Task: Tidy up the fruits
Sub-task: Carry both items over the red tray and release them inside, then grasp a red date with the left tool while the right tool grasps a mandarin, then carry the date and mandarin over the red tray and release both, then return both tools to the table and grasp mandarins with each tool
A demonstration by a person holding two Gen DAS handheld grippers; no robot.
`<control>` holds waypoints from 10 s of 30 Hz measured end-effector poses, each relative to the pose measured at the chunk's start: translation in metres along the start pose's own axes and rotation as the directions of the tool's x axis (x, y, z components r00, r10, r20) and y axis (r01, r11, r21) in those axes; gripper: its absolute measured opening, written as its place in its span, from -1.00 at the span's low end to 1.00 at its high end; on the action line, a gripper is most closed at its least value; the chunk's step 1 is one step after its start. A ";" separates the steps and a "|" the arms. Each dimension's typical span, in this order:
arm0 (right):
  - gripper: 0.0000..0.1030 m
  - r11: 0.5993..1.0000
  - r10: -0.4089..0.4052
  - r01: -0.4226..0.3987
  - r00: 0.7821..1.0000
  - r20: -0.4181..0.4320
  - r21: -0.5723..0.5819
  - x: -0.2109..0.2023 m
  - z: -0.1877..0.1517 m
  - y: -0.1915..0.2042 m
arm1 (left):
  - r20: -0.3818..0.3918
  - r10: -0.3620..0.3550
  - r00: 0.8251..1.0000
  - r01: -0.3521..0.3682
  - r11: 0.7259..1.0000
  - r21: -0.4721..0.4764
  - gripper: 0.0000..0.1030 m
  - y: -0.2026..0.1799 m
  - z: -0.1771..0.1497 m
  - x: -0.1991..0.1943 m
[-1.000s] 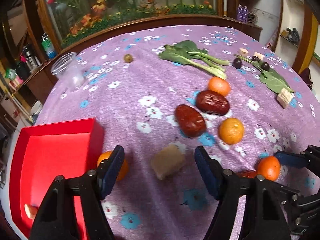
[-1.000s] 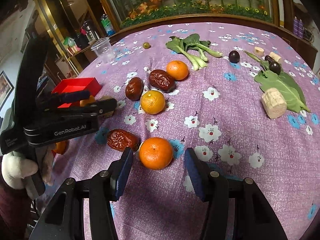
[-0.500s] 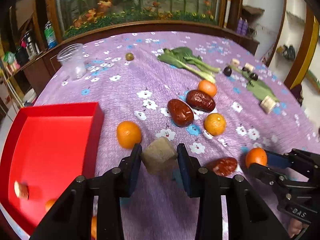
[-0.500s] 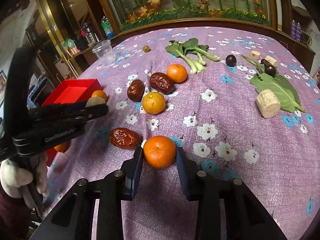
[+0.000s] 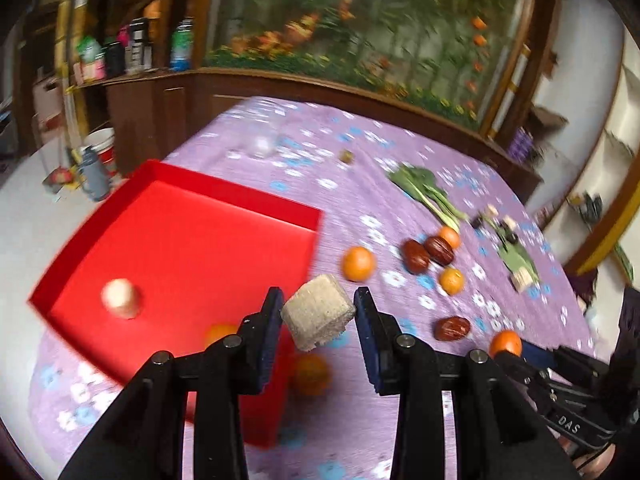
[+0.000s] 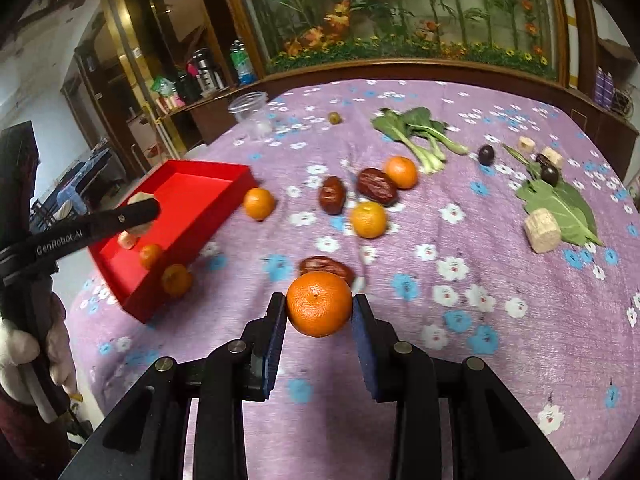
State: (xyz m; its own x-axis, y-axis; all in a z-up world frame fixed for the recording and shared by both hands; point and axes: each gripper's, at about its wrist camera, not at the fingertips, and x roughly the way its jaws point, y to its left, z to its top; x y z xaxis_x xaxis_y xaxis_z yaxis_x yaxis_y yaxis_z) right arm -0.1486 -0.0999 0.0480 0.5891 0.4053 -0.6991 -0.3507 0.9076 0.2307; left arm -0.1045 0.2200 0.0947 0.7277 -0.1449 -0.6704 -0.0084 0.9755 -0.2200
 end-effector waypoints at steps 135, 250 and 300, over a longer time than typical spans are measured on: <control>-0.42 0.993 0.099 -0.091 0.990 -0.104 0.075 0.029 -0.021 -0.047 | -0.297 -0.158 0.942 0.263 0.898 0.354 -0.52 -0.149 -0.045 0.112; -0.08 0.962 0.250 -0.270 0.932 -0.261 -0.043 0.168 0.100 0.174 | -0.142 -0.133 0.981 0.068 0.918 -0.391 0.16 0.163 0.055 0.061; 0.03 0.970 0.061 -0.047 0.997 -0.052 0.239 0.066 0.054 -0.065 | -0.290 -0.105 0.951 0.119 0.992 0.034 0.20 -0.056 0.032 0.133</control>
State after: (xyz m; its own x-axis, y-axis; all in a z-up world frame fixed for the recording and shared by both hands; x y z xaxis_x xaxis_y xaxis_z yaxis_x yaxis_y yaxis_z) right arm -0.0475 -0.1265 0.0230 0.5277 0.4534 -0.7183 -0.1936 0.8876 0.4180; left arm 0.0146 0.1517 0.0409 0.4941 -0.2879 -0.8203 0.1018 0.9563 -0.2743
